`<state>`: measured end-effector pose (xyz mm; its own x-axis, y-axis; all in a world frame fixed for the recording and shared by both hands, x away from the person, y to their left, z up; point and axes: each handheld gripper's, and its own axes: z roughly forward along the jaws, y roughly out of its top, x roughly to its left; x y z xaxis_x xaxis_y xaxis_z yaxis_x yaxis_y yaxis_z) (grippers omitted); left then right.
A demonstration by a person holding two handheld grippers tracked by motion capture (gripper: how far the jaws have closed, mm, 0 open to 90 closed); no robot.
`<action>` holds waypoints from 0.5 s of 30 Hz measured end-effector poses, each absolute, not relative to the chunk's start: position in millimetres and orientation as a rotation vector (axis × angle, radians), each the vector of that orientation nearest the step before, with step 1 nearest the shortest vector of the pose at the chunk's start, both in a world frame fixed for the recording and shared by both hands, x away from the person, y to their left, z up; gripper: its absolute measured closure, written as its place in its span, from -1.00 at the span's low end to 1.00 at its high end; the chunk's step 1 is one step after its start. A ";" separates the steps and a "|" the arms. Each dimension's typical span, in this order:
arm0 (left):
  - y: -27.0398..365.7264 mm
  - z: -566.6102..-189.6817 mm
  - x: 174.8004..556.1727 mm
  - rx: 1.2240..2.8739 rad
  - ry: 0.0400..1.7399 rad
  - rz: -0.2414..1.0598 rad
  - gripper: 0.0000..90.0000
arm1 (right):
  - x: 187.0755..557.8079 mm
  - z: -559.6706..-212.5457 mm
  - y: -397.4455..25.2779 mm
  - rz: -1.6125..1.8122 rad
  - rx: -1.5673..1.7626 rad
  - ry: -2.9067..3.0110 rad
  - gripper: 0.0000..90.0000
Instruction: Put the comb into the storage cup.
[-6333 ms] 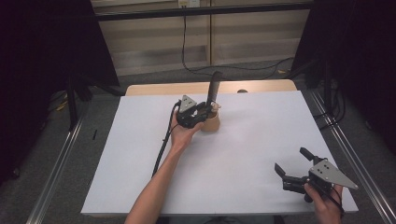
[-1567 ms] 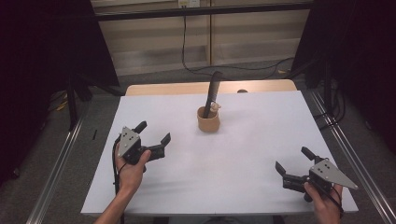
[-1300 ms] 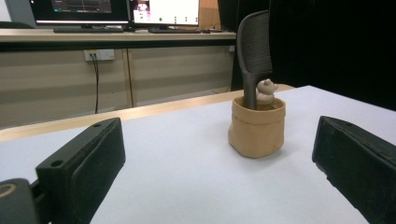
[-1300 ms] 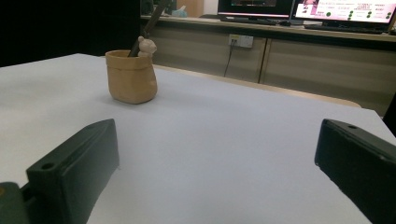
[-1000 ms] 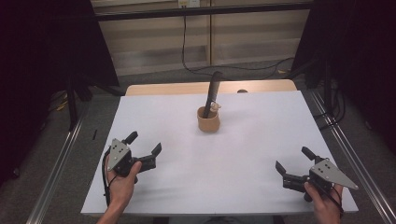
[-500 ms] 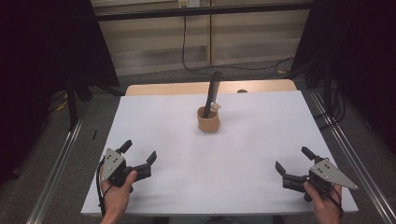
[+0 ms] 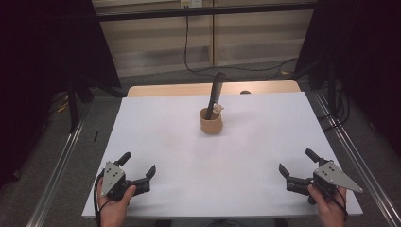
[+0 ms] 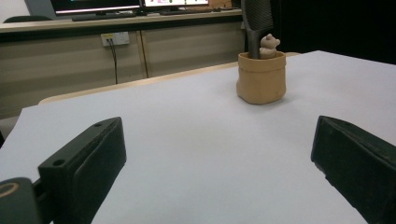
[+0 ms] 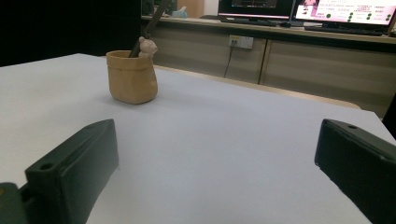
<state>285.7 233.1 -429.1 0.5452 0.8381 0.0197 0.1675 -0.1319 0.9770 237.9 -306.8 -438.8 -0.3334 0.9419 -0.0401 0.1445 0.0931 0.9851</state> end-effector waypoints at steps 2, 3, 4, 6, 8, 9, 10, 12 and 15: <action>235.9 -430.9 283.0 1.621 0.883 0.722 -0.93 | 237.8 -438.9 -306.8 1.320 1.094 1.609 -1.00; 237.6 -431.3 282.2 1.618 0.895 0.719 -0.93 | 237.9 -438.9 -306.9 1.319 1.096 1.610 -1.00; 239.2 -431.9 281.4 1.613 0.906 0.714 -0.93 | 238.1 -439.0 -307.0 1.319 1.098 1.609 -1.00; 241.7 -433.3 280.0 1.613 0.915 0.722 -0.93 | 238.3 -439.2 -306.8 1.319 1.100 1.610 -1.00; 244.2 -434.5 279.1 1.611 0.919 0.719 -0.93 | 238.0 -439.1 -306.7 1.319 1.095 1.611 -1.00; 246.9 -435.4 278.4 1.624 0.917 0.720 -0.94 | 237.9 -439.1 -306.8 1.319 1.094 1.612 -1.00; 248.5 -435.9 277.8 1.621 0.922 0.734 -0.94 | 237.9 -439.2 -307.0 1.319 1.096 1.610 -1.00; 250.5 -437.8 277.2 1.609 0.945 0.745 -0.94 | 238.2 -439.2 -307.2 1.320 1.105 1.607 -1.00; 252.2 -437.9 279.7 1.605 0.963 0.750 -0.94 | 239.8 -439.7 -307.0 1.311 1.105 1.611 -1.00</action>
<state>279.7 252.2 -437.9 0.4755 0.8797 -0.0072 0.2080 -0.1045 0.9725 239.8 -307.0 -439.7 -0.3284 0.9437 -0.0399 0.1525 0.0946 0.9838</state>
